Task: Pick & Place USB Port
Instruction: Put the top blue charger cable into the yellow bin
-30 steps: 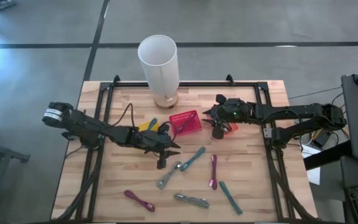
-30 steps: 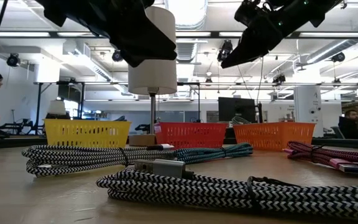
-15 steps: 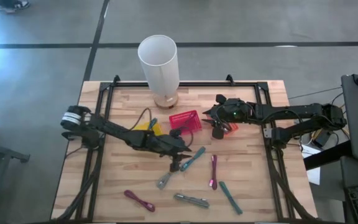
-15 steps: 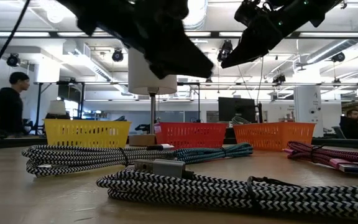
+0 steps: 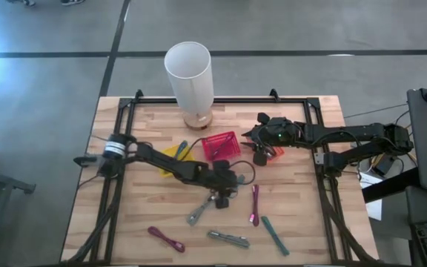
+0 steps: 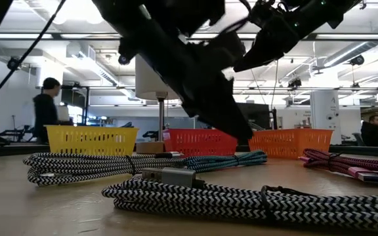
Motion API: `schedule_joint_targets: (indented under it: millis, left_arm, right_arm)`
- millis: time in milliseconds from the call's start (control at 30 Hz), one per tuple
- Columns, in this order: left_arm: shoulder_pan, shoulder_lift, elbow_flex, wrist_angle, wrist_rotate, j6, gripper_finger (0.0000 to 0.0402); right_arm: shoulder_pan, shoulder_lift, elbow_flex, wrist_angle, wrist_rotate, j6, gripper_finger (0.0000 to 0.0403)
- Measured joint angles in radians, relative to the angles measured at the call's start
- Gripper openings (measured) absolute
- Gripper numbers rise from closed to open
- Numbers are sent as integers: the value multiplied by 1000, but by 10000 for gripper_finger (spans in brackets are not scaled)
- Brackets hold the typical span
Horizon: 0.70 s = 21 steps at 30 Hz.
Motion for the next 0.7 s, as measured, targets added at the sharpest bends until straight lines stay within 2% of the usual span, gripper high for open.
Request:
schedule_joint_targets:
  millis: [167,333,700]
  left_arm:
    - [2,34,12,-11,-43,-25,120]
    - [2,34,1,-28,-238,-122,120]
    - [0,29,8,-19,-191,-257,120]
  right_arm:
    - [0,0,0,-6,0,0,134]
    - [0,0,-1,-12,0,-4,134]
    - [0,0,-1,-17,0,-3,134]
